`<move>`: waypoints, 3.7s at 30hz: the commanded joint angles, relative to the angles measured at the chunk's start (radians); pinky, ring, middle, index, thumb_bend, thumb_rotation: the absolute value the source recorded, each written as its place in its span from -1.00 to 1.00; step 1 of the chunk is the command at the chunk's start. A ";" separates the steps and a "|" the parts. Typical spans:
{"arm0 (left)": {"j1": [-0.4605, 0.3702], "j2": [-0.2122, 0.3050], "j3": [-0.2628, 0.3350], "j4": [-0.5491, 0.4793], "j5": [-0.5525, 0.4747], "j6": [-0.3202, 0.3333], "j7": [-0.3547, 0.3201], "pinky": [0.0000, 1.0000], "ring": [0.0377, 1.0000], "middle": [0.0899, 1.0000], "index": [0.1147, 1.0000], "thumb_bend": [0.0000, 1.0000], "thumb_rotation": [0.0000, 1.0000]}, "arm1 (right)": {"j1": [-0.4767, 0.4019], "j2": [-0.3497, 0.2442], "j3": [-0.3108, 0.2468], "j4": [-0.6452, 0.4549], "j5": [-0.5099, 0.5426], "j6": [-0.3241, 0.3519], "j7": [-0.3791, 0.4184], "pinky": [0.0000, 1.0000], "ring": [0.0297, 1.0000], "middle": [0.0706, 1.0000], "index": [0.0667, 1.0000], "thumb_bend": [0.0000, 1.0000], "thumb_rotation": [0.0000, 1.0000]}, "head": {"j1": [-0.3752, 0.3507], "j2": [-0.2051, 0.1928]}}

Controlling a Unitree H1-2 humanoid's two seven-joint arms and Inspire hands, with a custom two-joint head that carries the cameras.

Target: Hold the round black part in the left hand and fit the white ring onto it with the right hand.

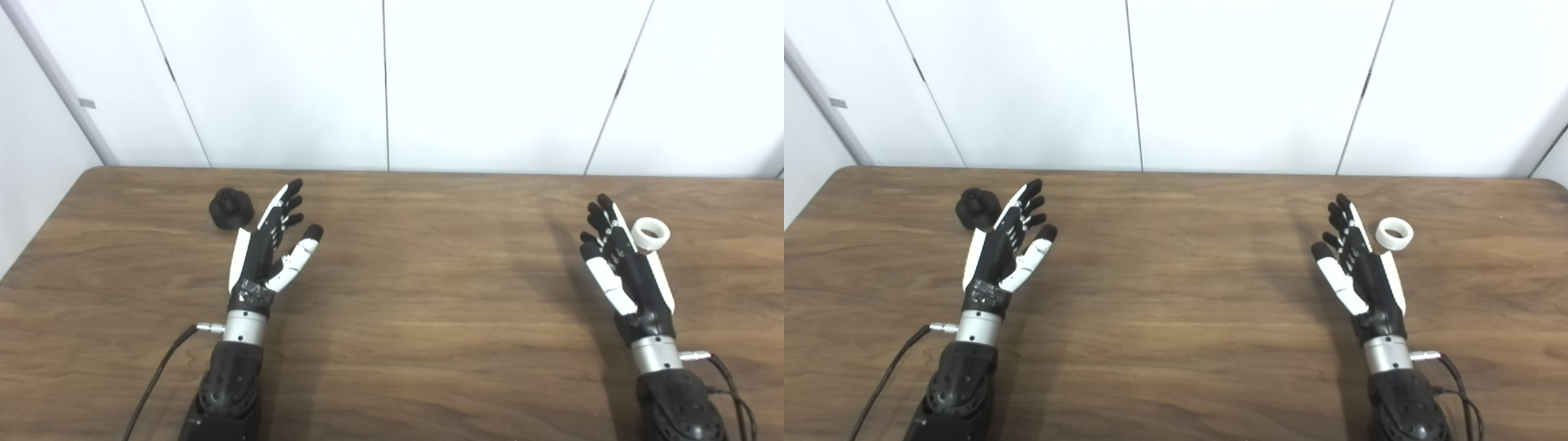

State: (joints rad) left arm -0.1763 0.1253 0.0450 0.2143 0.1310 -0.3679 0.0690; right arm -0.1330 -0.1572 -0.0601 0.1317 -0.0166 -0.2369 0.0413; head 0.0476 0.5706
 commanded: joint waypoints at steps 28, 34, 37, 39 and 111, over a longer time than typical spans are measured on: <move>0.020 0.008 -0.025 0.030 0.162 -0.037 0.099 0.63 0.78 0.81 0.75 0.46 -0.05 | 0.042 -0.006 -0.004 0.114 0.004 -0.061 -0.002 0.83 0.92 0.88 0.93 0.06 0.50 | 0.073 -0.038; -0.025 0.052 -0.036 0.063 0.262 -0.093 0.172 0.51 0.63 0.63 0.60 0.60 -0.26 | 0.040 -0.007 -0.001 0.131 -0.002 -0.076 -0.003 0.84 0.93 0.89 0.94 0.03 0.48 | 0.089 -0.054; -0.043 0.075 -0.044 0.064 0.332 -0.098 0.219 0.43 0.53 0.55 0.51 0.67 -0.36 | 0.039 -0.006 0.000 0.137 -0.004 -0.080 -0.004 0.87 0.93 0.89 0.94 0.04 0.50 | 0.101 -0.066; -0.058 0.107 -0.064 0.068 0.407 -0.101 0.278 0.38 0.50 0.53 0.48 0.73 -0.31 | 0.039 -0.005 0.003 0.142 -0.008 -0.088 -0.005 0.86 0.93 0.88 0.94 0.03 0.51 | 0.114 -0.074; -0.350 0.399 -0.228 0.424 0.594 0.256 0.330 0.98 0.99 0.93 0.86 1.00 -0.13 | 0.023 -0.029 -0.008 0.230 0.017 -0.149 0.006 0.72 0.89 0.87 0.92 0.12 0.55 | 0.349 -0.170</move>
State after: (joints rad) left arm -0.4729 0.5077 -0.1840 0.6597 0.7282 -0.1015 0.3831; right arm -0.2029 -0.1966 -0.0684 0.2639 -0.0115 -0.3718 0.0440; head 0.3972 0.4004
